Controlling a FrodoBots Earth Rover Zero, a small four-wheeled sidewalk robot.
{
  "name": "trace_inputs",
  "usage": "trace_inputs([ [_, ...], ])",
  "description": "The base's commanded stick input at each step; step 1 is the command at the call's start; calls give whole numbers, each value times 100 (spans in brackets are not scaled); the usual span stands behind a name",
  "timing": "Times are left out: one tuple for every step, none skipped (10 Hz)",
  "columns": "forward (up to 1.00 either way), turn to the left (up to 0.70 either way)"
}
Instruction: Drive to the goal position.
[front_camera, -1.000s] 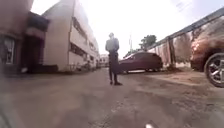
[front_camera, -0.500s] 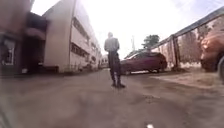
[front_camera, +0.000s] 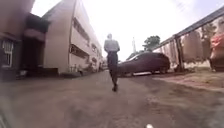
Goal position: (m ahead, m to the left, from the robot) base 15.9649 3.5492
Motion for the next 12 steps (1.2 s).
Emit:
trace_inputs([
  [70, 1],
  [70, 1],
  [70, 1],
  [70, 23],
  [70, 36],
  [70, 36],
  [70, 36],
  [70, 36],
  [70, 36],
  [70, 36],
  [70, 36],
  [70, 36],
])
